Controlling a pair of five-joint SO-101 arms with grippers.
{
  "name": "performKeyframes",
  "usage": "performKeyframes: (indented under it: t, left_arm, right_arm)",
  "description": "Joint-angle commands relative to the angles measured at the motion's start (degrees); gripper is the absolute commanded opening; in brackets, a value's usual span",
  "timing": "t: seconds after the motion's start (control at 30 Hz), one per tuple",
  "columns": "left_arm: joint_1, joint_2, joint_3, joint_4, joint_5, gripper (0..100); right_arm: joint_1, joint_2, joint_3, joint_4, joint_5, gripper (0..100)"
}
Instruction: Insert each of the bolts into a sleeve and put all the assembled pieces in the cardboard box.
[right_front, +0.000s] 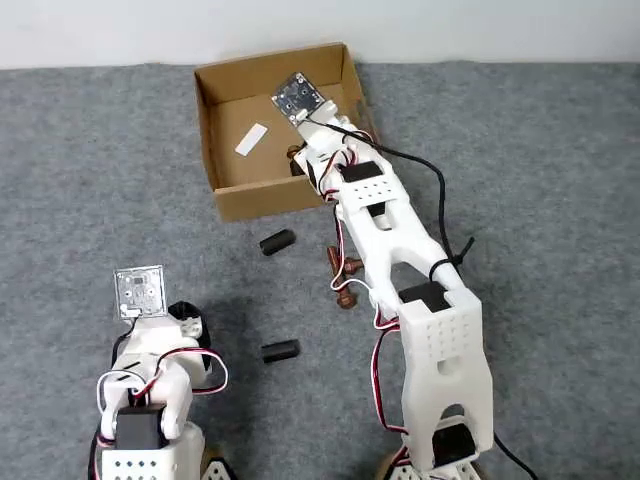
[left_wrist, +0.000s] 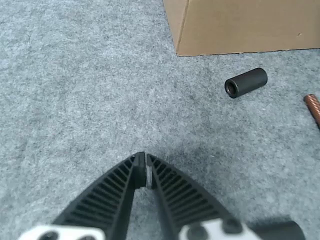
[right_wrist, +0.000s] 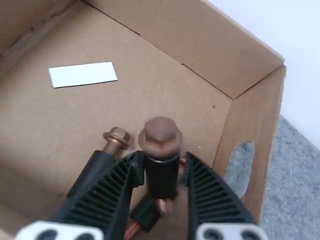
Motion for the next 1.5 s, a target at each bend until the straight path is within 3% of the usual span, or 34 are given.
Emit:
performKeyframes:
  t: [0.0, 0.17, 0.37, 0.53, 0.93, 1.23, 1.47]
  left_arm:
    - [-0.4, 0.0, -0.3, 0.2, 0.4, 0]
    - [-0.4, 0.0, -0.3, 0.2, 0.4, 0]
    - [-0.4, 0.0, -0.3, 0.3, 0.4, 0]
    - [-0.4, 0.0, -0.3, 1.0, 0.4, 0]
    - [-2.9, -0.1, -0.3, 0.6, 0.4, 0]
    - [-3.3, -0.1, -0.3, 0.6, 0.4, 0]
    - [-9.5, -0.3, -0.3, -1.1, 0.4, 0]
  right_arm:
    - [-1.7, -2.7, -3.2, 1.9, 0.4, 11.7]
    - [-2.2, -6.1, -3.2, 2.9, 0.4, 9.5]
    - [-2.6, -13.6, -3.2, 12.7, -2.4, 0.4]
    - [-2.5, -19.4, -3.2, 19.9, -8.3, 0.8]
    - [-8.5, -31.1, -3.2, 44.6, -8.3, 0.8]
    - [-11.9, -29.8, -2.9, 60.3, 3.4, 0.8]
    - [-12.0, -21.8, -3.2, 59.1, 17.8, 1.0]
